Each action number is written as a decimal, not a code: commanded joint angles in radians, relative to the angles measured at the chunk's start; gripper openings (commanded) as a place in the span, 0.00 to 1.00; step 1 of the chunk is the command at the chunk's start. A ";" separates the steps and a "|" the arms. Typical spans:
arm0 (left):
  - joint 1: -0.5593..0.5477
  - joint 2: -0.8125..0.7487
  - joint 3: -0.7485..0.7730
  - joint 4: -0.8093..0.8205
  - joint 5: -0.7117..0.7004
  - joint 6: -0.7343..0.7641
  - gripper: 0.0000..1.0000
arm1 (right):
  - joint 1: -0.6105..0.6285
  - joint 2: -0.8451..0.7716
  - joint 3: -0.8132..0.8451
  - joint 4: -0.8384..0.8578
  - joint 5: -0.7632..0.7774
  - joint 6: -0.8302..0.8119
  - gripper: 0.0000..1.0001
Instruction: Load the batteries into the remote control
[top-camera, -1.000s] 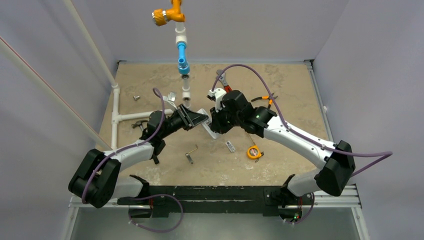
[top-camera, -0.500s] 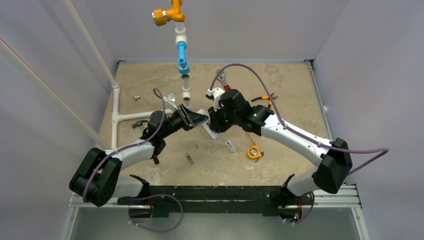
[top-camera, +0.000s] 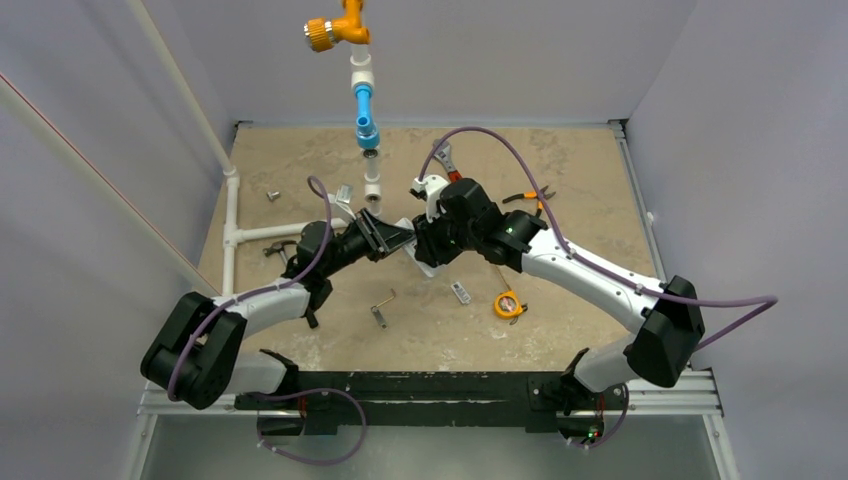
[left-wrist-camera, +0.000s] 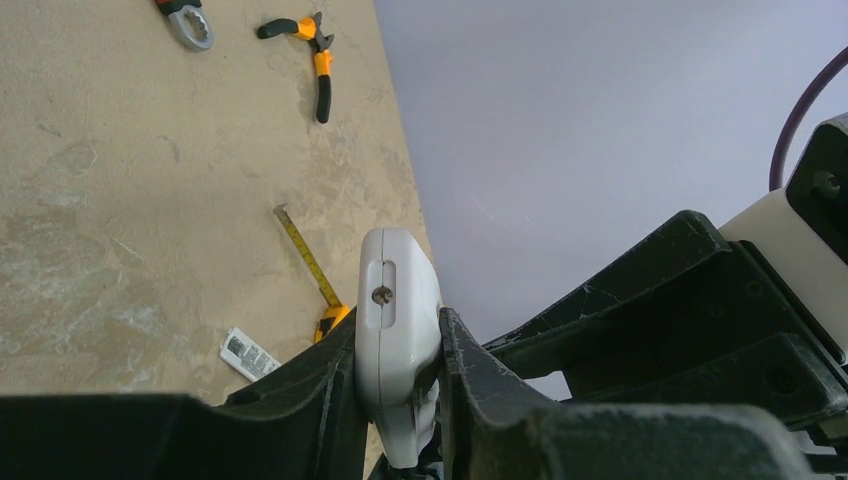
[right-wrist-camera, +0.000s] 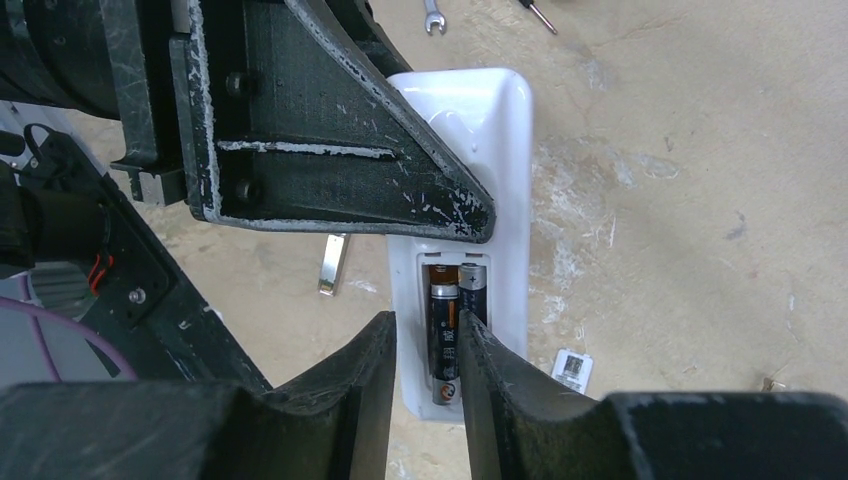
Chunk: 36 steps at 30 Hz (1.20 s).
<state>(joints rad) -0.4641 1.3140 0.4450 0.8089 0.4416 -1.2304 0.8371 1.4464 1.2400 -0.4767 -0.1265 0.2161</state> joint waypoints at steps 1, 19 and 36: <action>-0.005 0.010 0.020 0.125 0.041 -0.039 0.00 | -0.004 -0.026 0.034 0.039 0.014 -0.007 0.30; -0.002 0.001 0.054 0.063 0.199 -0.129 0.00 | -0.006 -0.363 -0.226 0.235 -0.082 -0.532 0.38; -0.002 0.043 0.058 0.173 0.357 -0.196 0.00 | -0.006 -0.573 -0.385 0.186 -0.522 -0.778 0.31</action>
<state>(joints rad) -0.4652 1.3392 0.4740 0.8383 0.7429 -1.3750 0.8352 0.8867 0.8612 -0.3065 -0.4904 -0.4976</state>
